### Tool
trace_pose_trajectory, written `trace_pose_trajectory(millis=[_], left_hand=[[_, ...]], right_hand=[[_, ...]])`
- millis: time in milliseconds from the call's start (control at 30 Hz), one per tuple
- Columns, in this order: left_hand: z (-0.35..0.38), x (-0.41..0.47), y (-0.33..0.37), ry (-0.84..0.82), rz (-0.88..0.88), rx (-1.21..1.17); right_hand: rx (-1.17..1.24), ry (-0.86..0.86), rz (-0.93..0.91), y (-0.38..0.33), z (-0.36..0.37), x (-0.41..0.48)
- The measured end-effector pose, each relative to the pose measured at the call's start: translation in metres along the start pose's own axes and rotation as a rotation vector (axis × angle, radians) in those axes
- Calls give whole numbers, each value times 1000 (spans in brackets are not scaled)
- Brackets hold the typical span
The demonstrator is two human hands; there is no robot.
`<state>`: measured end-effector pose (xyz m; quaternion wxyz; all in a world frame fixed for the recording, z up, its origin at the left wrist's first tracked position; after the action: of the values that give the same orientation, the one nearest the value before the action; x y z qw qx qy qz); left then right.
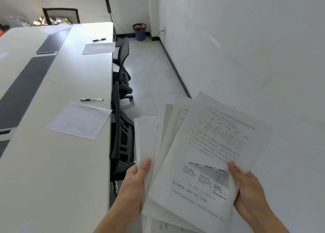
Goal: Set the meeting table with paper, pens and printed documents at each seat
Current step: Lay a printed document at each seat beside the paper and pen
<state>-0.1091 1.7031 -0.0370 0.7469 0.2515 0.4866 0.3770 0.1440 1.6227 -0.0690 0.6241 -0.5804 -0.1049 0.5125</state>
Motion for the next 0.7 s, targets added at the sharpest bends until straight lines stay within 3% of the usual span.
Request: trace_pose_trajectory(millis=[133,300,533,700], left_hand=[[22,39,20,-1,27,23],[54,92,38,63,49,35],[105,175,64,239,103,-76],[109,193,78,423,118,-265]], right_hand=[[41,-135,132,-15,12,43],[-156,-314,313,-33,25,112],[-318,-377,220,-94,53,247],[-434,-582,183,-131,113,308]])
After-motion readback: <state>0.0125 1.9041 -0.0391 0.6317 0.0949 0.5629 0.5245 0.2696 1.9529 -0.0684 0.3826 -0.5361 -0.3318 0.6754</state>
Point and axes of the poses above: each hand's wrist, its own x-axis towards the middle knuckle, its own z-axis out of the palm, y = z × x, the point moved 4 cm from there along x, towards the middle knuckle, and after that the axes turned 9 degrees about -x, right-handed, at the moved point
